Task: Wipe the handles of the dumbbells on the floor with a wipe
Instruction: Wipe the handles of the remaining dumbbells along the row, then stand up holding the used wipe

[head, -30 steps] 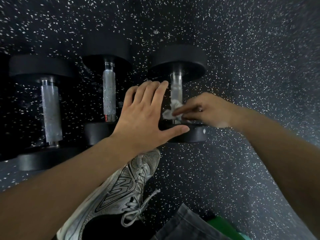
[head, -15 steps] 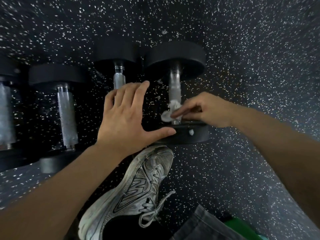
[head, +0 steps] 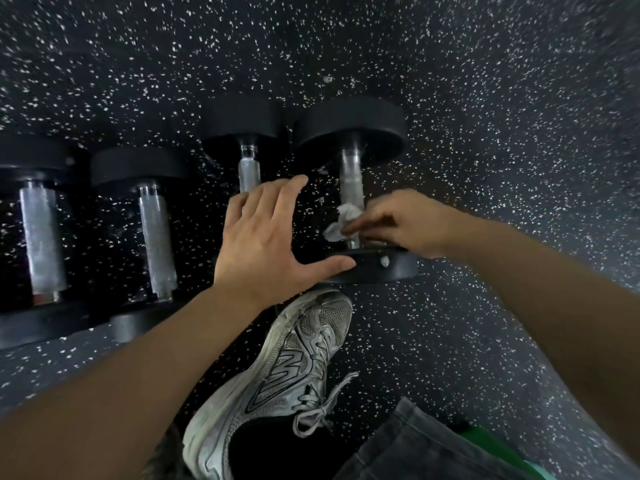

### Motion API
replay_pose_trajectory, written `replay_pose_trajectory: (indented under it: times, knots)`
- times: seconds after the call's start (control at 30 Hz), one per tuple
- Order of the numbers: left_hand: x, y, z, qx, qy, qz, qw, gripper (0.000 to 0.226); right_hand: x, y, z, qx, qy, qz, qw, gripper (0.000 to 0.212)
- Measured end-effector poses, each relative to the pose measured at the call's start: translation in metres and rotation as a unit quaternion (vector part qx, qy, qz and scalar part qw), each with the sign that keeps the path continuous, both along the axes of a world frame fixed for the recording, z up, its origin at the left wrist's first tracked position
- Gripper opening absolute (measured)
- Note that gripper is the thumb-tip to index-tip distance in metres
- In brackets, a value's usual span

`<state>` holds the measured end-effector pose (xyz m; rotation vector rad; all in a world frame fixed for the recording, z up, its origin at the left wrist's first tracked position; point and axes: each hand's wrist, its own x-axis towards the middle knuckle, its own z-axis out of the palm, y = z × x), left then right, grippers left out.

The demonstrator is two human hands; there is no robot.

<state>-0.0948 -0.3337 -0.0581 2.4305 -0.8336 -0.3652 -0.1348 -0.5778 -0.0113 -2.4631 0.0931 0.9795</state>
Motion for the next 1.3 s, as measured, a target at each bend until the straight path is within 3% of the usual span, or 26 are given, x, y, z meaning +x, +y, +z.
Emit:
replay_pose_trajectory:
  times: [0.1,0.23,0.37,0.7,0.93,1.07,1.3]
  knots:
    - [0.001,0.003,0.003,0.007,0.022,-0.017,1.000,0.114,0.000,0.009,0.014,0.005,0.013,-0.016,1.000,0.026]
    - [0.013,0.014,0.017,-0.026,0.076,-0.077,0.994,0.105,0.002,0.032,0.045,0.060,-0.087,-0.180,0.978,0.027]
    - [0.037,0.030,0.063,-0.043,0.009,-0.095,0.995,0.104,0.019,0.057,0.093,0.084,-0.170,-0.233,0.954,0.029]
    - [0.077,0.079,0.254,-0.117,-0.104,-0.029,0.987,0.110,0.032,0.125,0.275,0.086,-0.333,-0.244,0.907,0.030]
    - [0.058,0.131,0.381,-0.164,-0.198,-0.003,0.966,0.097,-0.002,0.189,0.388,0.108,-0.412,-0.264,0.866,0.027]
    - [0.039,0.167,0.431,-0.177,-0.246,0.013,0.953,0.094,-0.027,0.229,0.430,0.129,-0.459,-0.269,0.837,0.027]
    - [0.008,0.236,0.470,-0.181,-0.312,0.037,0.932,0.091,-0.061,0.294,0.472,0.150,-0.490,-0.229,0.828,0.027]
